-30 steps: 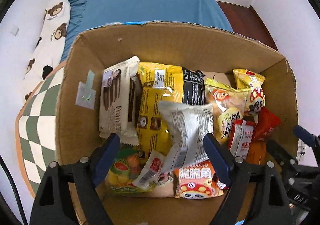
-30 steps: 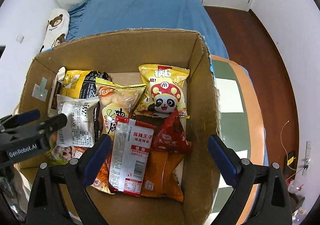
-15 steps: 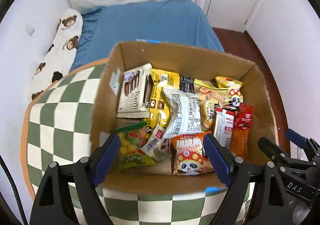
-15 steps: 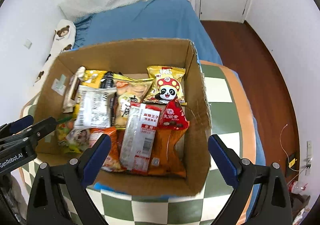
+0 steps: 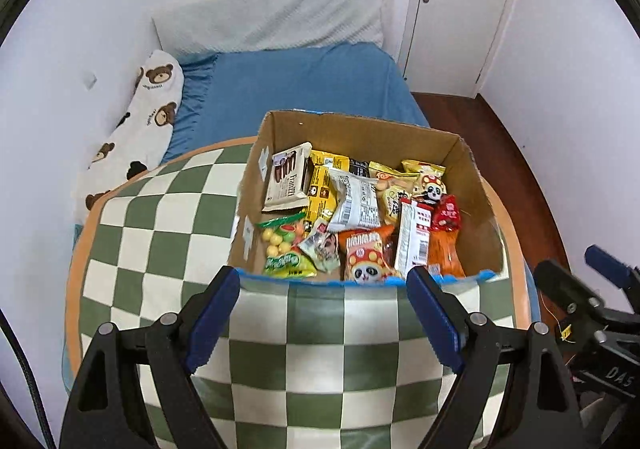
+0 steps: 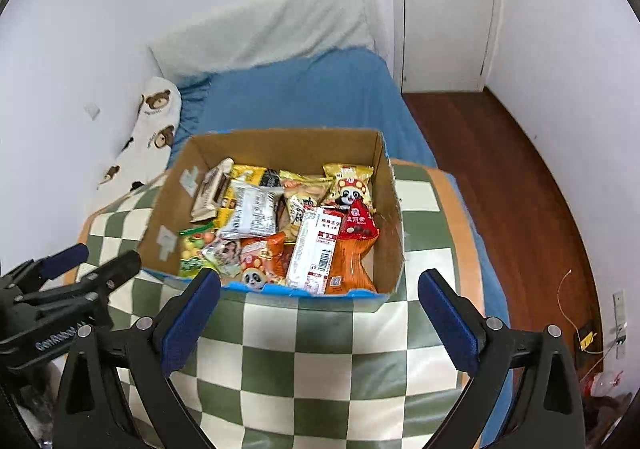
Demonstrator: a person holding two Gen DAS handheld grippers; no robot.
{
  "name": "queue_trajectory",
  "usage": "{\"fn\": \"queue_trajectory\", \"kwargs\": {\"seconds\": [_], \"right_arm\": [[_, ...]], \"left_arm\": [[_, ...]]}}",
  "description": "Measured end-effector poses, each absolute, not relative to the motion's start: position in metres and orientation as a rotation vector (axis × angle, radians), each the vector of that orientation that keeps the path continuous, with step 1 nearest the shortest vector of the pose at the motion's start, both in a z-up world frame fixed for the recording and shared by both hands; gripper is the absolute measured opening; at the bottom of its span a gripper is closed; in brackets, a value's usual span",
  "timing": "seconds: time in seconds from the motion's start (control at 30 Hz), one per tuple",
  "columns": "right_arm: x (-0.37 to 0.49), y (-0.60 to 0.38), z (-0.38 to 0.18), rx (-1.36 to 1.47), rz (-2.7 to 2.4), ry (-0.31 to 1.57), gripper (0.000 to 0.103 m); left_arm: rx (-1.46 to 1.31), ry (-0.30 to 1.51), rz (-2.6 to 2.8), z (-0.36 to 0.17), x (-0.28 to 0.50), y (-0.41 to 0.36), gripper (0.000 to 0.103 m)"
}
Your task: Organize snacks
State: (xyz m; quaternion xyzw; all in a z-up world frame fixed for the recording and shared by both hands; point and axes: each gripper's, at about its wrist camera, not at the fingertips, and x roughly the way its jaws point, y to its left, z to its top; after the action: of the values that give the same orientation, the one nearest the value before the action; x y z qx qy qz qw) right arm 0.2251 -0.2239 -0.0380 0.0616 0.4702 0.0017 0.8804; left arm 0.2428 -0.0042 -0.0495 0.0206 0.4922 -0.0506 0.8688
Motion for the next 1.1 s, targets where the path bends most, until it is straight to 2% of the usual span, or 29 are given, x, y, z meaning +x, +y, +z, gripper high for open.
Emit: {"fn": "queue_trajectory", "kwargs": {"seconds": [0.63, 0.97, 1.0, 1.1], "right_arm": [[0.108, -0.212, 0.046, 0.066, -0.027, 0.804, 0.103], [0.096, -0.212, 0.054, 0.063, -0.025, 0.793, 0.103], [0.096, -0.213, 0.054, 0.061, -0.028, 0.792, 0.103], [0.101, -0.215, 0.05, 0.06, -0.044, 0.796, 0.103]], "left_arm": [[0.065, 0.884, -0.092, 0.016, 0.147, 0.008, 0.085], [0.077, 0.855, -0.092, 0.023, 0.136, 0.005, 0.086], [0.075, 0.855, -0.094, 0.022, 0.137, 0.004, 0.086], [0.069, 0.857, -0.098, 0.017, 0.145, 0.003, 0.102]]}}
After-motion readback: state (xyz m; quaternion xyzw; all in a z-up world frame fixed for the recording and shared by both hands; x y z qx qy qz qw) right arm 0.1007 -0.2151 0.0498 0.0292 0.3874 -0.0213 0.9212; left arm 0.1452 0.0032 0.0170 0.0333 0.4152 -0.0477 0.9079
